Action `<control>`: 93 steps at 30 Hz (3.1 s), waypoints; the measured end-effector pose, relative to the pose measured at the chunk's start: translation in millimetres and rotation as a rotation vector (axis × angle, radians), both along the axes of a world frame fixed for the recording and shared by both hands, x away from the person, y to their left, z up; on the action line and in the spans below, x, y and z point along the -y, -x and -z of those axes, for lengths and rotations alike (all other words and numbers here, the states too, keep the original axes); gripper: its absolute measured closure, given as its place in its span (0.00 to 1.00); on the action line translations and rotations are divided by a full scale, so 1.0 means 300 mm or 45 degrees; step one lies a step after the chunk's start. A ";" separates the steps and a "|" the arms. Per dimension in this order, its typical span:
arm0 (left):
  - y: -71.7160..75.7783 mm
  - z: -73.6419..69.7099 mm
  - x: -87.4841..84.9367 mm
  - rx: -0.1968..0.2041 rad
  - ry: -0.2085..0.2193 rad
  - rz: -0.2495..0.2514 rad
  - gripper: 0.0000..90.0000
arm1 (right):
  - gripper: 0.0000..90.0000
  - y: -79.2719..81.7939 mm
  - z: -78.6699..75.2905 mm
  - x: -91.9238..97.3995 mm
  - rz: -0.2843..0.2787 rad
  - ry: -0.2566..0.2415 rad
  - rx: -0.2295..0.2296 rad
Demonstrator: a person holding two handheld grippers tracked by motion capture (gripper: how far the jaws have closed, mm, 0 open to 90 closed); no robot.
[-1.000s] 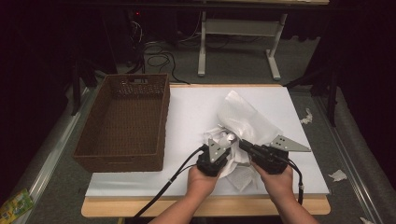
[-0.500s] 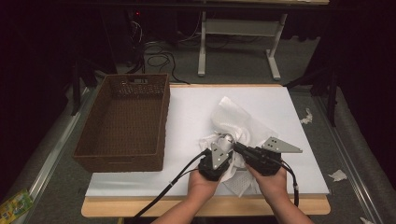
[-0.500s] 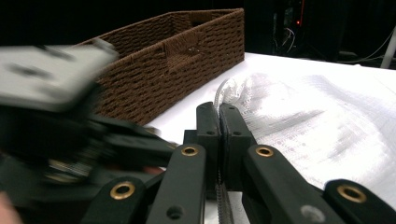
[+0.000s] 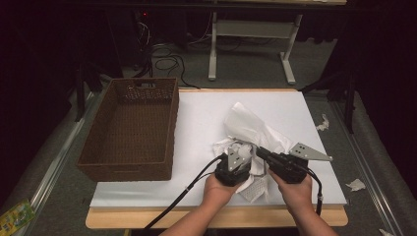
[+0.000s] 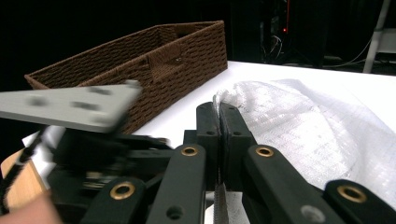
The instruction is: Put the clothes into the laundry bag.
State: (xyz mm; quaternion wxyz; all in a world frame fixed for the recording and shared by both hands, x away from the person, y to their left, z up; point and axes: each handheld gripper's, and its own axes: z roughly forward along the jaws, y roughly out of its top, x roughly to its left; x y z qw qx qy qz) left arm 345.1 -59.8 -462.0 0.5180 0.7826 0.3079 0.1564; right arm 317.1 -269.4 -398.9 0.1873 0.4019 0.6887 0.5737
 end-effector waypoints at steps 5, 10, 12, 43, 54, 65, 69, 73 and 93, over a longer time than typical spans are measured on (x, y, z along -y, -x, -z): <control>0.055 -0.036 -0.074 0.042 0.044 -0.004 0.41 | 0.99 -0.002 0.002 -0.006 0.001 -0.001 -0.008; 0.024 -0.042 -0.078 0.038 0.059 -0.051 0.93 | 0.99 0.000 0.000 -0.019 -0.003 0.002 -0.007; 0.013 -0.056 -0.068 0.059 0.110 -0.051 0.97 | 0.99 0.000 0.000 -0.019 -0.005 0.001 -0.007; -0.106 0.019 -0.158 -0.053 0.143 -0.166 0.45 | 0.99 0.004 -0.023 0.027 0.035 -0.008 0.029; -0.205 0.059 -0.059 -0.254 -0.043 -0.073 0.97 | 0.99 -0.011 -0.005 0.016 0.026 0.012 0.010; -0.162 0.017 -0.084 -0.120 -0.010 -0.139 0.74 | 0.99 0.002 -0.015 0.023 0.033 0.015 0.025; -0.215 0.033 -0.071 -0.127 -0.054 -0.232 0.48 | 0.99 0.001 -0.015 0.023 0.033 0.010 0.025; -0.224 0.050 -0.055 -0.186 -0.091 -0.155 0.97 | 0.99 -0.002 -0.012 0.024 0.030 0.011 0.024; -0.194 -0.013 0.086 -0.122 0.083 -0.141 0.76 | 0.99 0.001 -0.028 0.013 0.007 0.010 0.044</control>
